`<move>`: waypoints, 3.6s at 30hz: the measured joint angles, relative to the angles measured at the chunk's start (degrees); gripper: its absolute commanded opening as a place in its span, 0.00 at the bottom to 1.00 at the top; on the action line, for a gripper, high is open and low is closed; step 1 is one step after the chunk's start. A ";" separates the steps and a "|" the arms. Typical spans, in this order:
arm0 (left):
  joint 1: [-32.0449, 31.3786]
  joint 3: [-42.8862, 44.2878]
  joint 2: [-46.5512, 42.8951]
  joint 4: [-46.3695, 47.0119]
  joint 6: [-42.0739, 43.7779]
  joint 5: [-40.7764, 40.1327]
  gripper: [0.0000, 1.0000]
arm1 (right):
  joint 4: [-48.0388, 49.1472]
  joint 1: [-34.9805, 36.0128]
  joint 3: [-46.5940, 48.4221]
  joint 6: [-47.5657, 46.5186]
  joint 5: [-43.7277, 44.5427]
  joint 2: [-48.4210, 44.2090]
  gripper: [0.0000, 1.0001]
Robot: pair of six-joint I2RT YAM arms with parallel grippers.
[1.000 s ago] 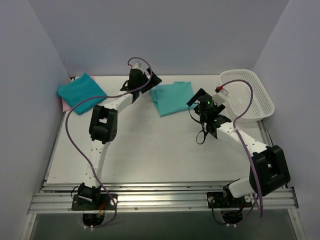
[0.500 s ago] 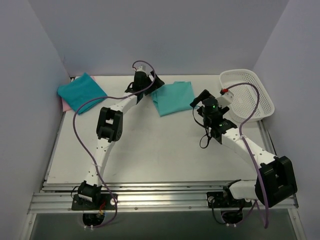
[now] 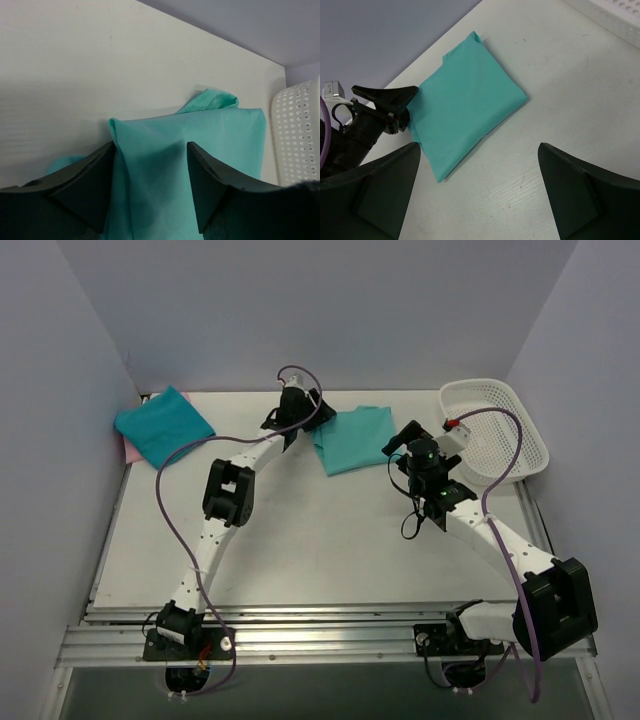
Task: Fold and stack the t-shirts
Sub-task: Put the neatly folded tshirt into the corner of the board with the left arm
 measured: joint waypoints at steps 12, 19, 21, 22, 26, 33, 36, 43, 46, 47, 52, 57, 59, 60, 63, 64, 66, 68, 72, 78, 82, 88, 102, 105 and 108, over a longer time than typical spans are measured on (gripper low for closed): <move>-0.50 0.61 0.79 -2.45 -0.33 -0.57 0.09 | 0.02 0.00 -0.24 0.02 -0.02 0.00 0.99; -0.46 0.61 0.44 -3.61 0.70 -1.31 0.07 | 0.04 0.00 -0.92 0.02 -0.02 0.00 0.98; -0.42 0.59 0.07 -4.35 1.03 -1.55 0.07 | 0.00 0.00 -1.27 0.02 -0.02 0.00 0.98; -0.39 0.59 -0.15 -4.59 1.27 -1.68 0.07 | 0.02 0.00 -1.38 0.02 -0.02 0.00 0.98; -0.31 0.59 -1.11 -5.51 2.34 -1.92 0.07 | 0.02 0.00 -1.42 0.04 -0.02 0.00 0.98; -0.11 -0.13 -4.07 -6.97 4.00 -2.62 0.06 | 0.02 0.00 -1.46 0.04 -0.02 0.00 0.98; -0.11 -2.95 -6.88 -6.75 4.63 -3.41 0.06 | 0.02 0.00 -1.53 0.04 -0.04 0.00 0.98; 0.20 -14.16 -15.06 -4.39 5.33 -5.38 0.02 | 0.09 0.00 -1.90 0.07 -0.07 0.00 0.98; 0.76 -21.66 -19.37 -1.33 5.27 -6.82 0.02 | 0.11 0.00 -1.97 0.07 -0.07 0.04 0.98; 1.09 -26.34 -21.73 1.07 5.18 -7.87 0.02 | 0.24 0.00 -2.01 0.07 -0.09 0.07 0.98; 3.41 -45.99 -30.32 9.05 0.57 -13.77 0.02 | 0.96 -0.04 -2.03 0.04 -0.44 1.16 0.98; 5.99 -55.10 -30.86 13.49 -8.24 -19.52 0.17 | 1.27 -0.04 -2.03 0.04 -0.68 2.40 0.98; 6.43 -54.97 -30.84 12.94 -10.54 -21.18 0.48 | 1.33 -0.07 -2.03 0.04 -0.81 2.43 0.98; 6.54 -54.75 -30.84 12.66 -11.78 -21.55 0.60 | 1.38 -0.09 -2.03 0.04 -0.83 2.43 0.99; 6.54 -52.98 -30.84 12.33 -14.38 -22.45 0.87 | 1.33 -0.11 -2.03 0.04 -0.85 2.43 0.99; 6.56 -52.94 -30.86 12.61 -14.95 -22.49 0.90 | 1.31 -0.11 -2.03 0.04 -0.85 2.40 0.99; 6.58 -53.00 -31.54 12.83 -15.87 -22.97 0.95 | 1.31 -0.11 -2.03 0.04 -0.87 2.40 0.99; 6.69 -54.25 -32.76 12.46 -15.89 -23.54 0.97 | 1.31 -0.11 -2.03 0.04 -0.87 2.40 0.99; 7.10 -59.41 -38.01 9.40 -14.99 -24.61 0.97 | 1.31 -0.09 -2.03 0.07 -0.92 2.40 0.99; 8.39 -65.24 -47.60 7.34 -13.05 -25.09 0.98 | 1.31 0.02 -2.05 0.11 -1.09 2.36 0.99; 8.85 -71.67 -57.11 10.82 -12.15 -25.46 0.98 | 1.29 0.07 -2.19 0.26 -1.20 1.90 0.99; 8.24 -81.85 -68.89 12.44 -13.90 -25.57 0.98 | 1.31 0.07 -3.50 0.50 -1.42 0.26 0.99; 3.78 -95.60 -64.06 18.14 -25.49 -25.20 0.95 | 1.29 0.07 -4.11 1.16 -2.16 -1.01 0.99; 2.80 -95.56 -60.92 21.62 -27.23 -24.98 0.94 | 1.29 0.07 -4.37 1.16 -2.12 -1.97 0.99; 2.47 -93.72 -57.96 24.76 -28.37 -24.50 0.93 | 1.29 0.07 -4.37 1.16 -2.12 -2.12 0.99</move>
